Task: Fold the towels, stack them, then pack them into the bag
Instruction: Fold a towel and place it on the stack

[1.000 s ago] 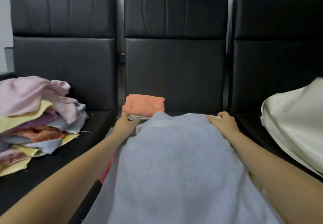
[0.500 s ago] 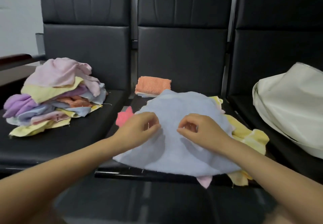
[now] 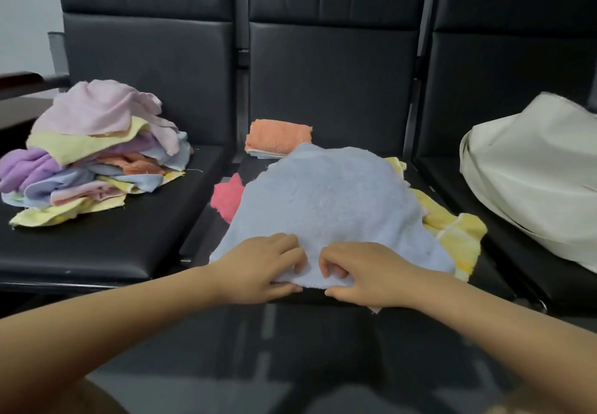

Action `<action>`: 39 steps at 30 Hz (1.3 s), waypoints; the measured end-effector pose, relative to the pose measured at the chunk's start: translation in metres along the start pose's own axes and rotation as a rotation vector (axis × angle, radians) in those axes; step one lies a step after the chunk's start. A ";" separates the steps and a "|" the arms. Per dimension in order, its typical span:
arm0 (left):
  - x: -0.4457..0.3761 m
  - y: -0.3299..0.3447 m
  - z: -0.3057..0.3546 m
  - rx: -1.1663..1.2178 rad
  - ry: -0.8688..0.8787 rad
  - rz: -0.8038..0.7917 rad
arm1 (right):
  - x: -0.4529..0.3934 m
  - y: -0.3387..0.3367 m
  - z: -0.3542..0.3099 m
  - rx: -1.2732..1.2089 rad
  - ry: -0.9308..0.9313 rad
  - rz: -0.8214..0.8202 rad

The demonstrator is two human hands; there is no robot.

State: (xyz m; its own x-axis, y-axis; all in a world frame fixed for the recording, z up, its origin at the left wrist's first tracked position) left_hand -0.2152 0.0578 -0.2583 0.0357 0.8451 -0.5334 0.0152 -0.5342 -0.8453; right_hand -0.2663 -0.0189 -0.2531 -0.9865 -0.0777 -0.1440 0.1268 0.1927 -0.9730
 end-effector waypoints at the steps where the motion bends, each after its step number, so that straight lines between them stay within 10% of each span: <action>1: -0.001 0.000 0.000 0.004 0.005 0.011 | -0.001 -0.001 0.001 -0.002 0.010 0.007; 10: -0.019 -0.002 -0.034 0.138 -0.278 -0.036 | -0.019 -0.001 0.006 0.051 0.043 -0.001; 27: -0.080 -0.072 -0.096 -0.326 -0.134 0.196 | -0.011 -0.099 0.097 -0.121 0.336 0.408; 34: -0.051 -0.077 -0.147 0.050 -0.508 0.173 | 0.009 -0.114 0.126 -0.123 0.367 0.429; 39: -0.026 -0.079 -0.143 0.493 -0.744 0.275 | 0.040 -0.118 0.147 -0.663 0.482 0.606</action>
State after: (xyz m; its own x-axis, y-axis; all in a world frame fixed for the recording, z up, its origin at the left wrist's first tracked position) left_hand -0.0740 0.0746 -0.1726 -0.6770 0.5780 -0.4556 -0.3309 -0.7920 -0.5130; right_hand -0.3052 -0.1884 -0.1709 -0.7302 0.5872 -0.3493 0.6809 0.5828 -0.4436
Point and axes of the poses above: each hand's wrist, its own x-axis away from the middle knuckle, its own y-axis out of the palm, z = x × y, the point moved 10 cm from there along -x, towards the middle knuckle, and after that the axes turned 10 degrees about z, right-handed, at the moved point
